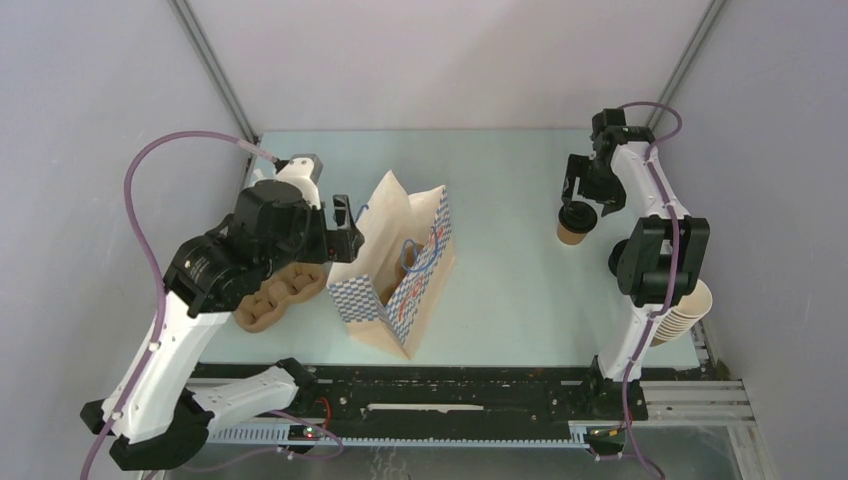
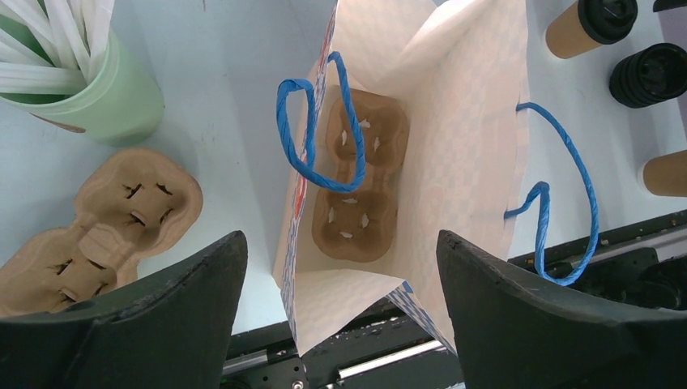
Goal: Pack the takeout coffee
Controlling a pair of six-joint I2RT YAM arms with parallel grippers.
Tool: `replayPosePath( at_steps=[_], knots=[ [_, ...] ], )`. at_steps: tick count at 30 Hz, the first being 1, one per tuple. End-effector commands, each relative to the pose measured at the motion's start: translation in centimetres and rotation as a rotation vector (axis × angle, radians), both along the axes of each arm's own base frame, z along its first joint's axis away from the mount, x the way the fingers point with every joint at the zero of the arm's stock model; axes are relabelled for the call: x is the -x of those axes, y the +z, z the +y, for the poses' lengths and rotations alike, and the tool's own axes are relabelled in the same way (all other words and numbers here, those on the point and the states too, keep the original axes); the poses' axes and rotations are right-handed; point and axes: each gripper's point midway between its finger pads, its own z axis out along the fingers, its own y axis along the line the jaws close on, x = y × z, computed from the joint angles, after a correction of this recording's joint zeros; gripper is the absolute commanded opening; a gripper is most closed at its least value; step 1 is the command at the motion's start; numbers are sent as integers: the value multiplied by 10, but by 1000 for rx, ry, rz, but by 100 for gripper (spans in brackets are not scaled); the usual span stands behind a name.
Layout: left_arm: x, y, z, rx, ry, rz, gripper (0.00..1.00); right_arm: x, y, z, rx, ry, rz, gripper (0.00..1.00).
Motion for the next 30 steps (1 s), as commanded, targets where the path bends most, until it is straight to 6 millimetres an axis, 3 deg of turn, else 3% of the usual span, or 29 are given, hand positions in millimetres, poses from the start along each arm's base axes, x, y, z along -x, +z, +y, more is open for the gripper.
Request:
replayPosePath(
  at_steps=[1,8,24,30],
  knots=[
    [-6,19,2,-6,-9,-52,91,0,30,16,-22,29,-61,91],
    [-13,20,-3,-39,-34,-51,91,-7,11,17,-29,22,-27,91],
    [-27,22,-3,-85,-40,-57,92,-9,-1,6,3,7,-1,93],
    [-29,22,-1,-95,-31,-64,92,-10,-6,5,-22,4,8,86]
  ],
)
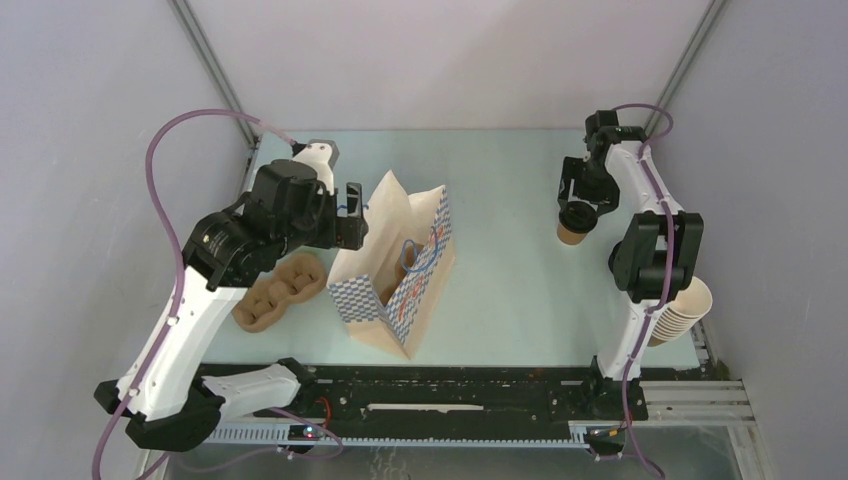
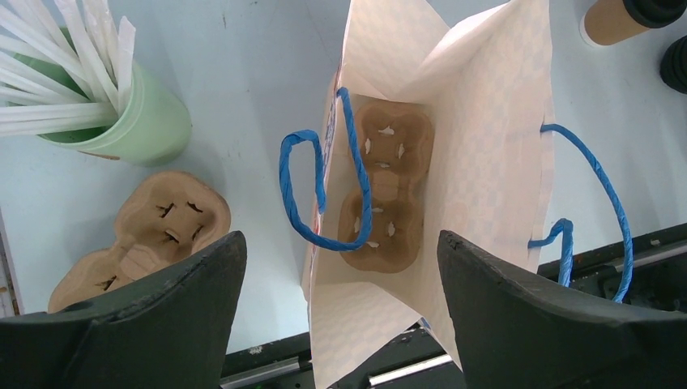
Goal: Pack the takeout coffee
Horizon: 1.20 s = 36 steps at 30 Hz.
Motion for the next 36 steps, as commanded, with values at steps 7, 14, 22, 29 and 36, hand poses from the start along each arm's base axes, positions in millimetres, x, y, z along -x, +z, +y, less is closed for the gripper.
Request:
replayPosePath(
  at_steps=[7,14,22,29,36],
  knots=[
    [-6,20,4,5,1,-65,92,-5,1,-9,8,-16,-12,86],
    [-8,20,1,8,-4,-65,92,-9,10,-9,12,-12,-37,87],
    [-8,21,3,2,-2,-69,92,-10,14,-10,11,-10,-48,89],
    [-8,21,4,0,0,-71,92,-10,13,-10,-1,-17,-48,91],
    [-7,21,3,3,-4,-68,92,-9,5,-10,-10,-16,-30,86]
  ],
)
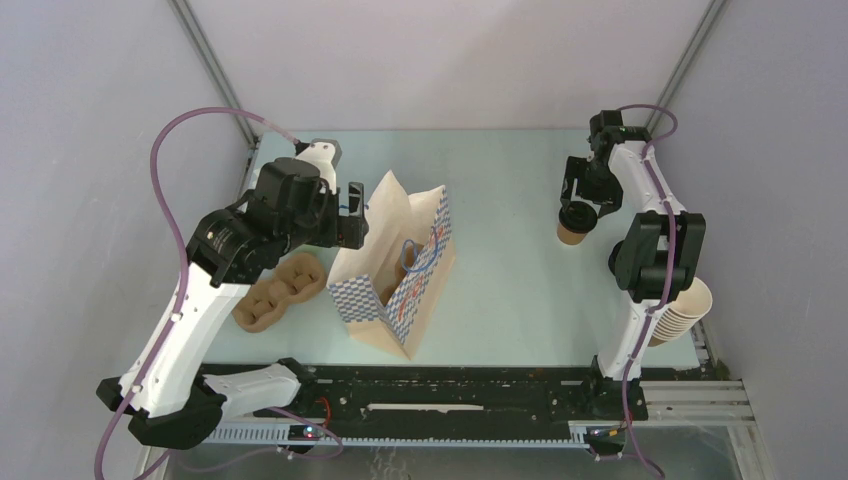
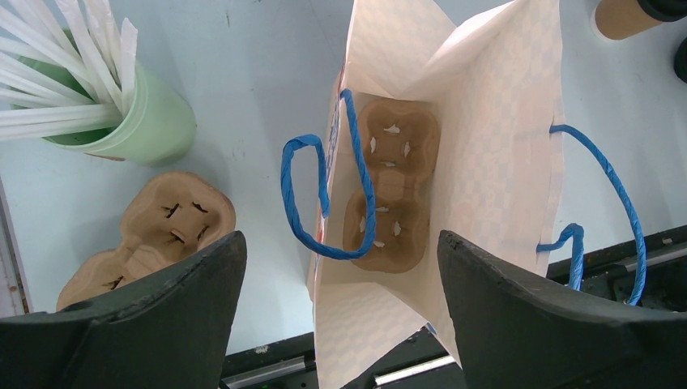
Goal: Pack the takeout coffee
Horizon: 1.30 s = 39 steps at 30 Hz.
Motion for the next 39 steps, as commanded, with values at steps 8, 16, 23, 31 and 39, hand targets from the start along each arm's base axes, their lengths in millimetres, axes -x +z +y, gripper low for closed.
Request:
replayPosePath(
  at_steps=[8,16,23,31,39],
  knots=[
    [-3,24,3,20,0,-75,92,-10,0,-1,-4,4,-24,86],
    [-2,25,4,21,1,-77,92,-8,-6,1,-7,8,-12,86],
    [-3,24,5,20,9,-74,92,-10,-2,3,-10,10,-27,77],
    [-13,30,16,47,123,-59,97,-5,30,18,-40,26,-107,53],
    [-65,40,1,-20,163,-71,100,24,79,87,-206,143,-247,49]
  ],
)
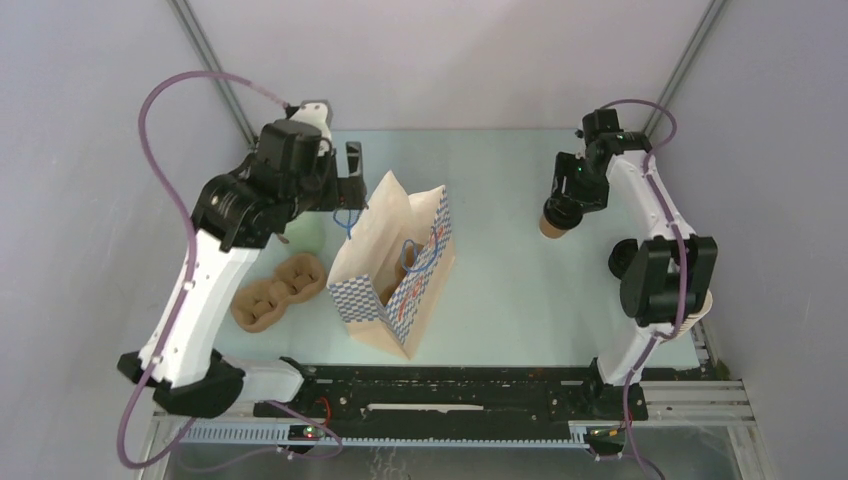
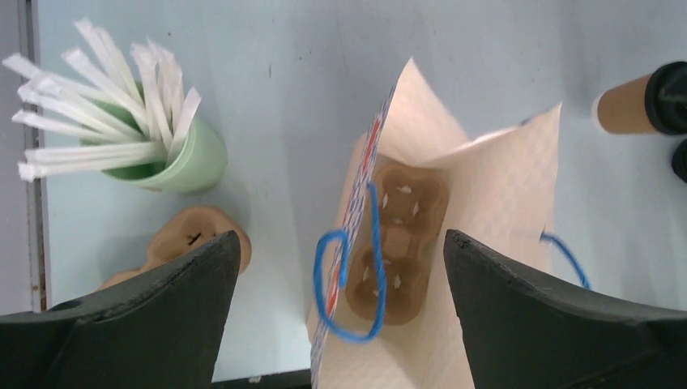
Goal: Pack the takeout coffee
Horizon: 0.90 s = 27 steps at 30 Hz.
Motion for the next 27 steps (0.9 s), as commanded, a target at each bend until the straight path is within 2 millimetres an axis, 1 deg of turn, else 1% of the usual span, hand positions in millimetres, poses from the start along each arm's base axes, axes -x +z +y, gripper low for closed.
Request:
replayPosePath(
  at_steps=[1,3,5,8,10,13,16,17,18,21,23,27],
  knots=[
    [-36,-1,-15,-39,5,0,99,18,56,54,-140,94,-159,48],
    [-48,-14,-27,-64,-33,43,94,35,66,79,-187,155,-172,47],
    [-58,-28,-32,-104,-50,72,85,53,76,98,-215,208,-186,47],
    [-70,-49,-34,-169,-49,117,79,77,90,120,-248,269,-218,47],
    [-77,-62,-37,-193,-54,148,76,92,102,129,-279,293,-243,46],
    [-87,-79,-40,-225,-41,187,69,106,113,134,-299,317,-265,46],
    [-93,-89,-40,-249,-18,219,56,114,120,130,-291,332,-281,46],
    [-94,-90,-40,-253,-9,231,51,116,123,128,-287,334,-290,45],
    [-95,-91,-40,-255,2,238,43,117,125,127,-286,335,-298,45],
    [-94,-92,-41,-245,16,254,31,118,134,128,-298,338,-326,44],
    [-93,-95,-41,-237,26,268,19,118,141,129,-310,341,-347,44],
    [-88,-98,-42,-196,53,295,6,118,152,128,-308,348,-374,44]
  ],
)
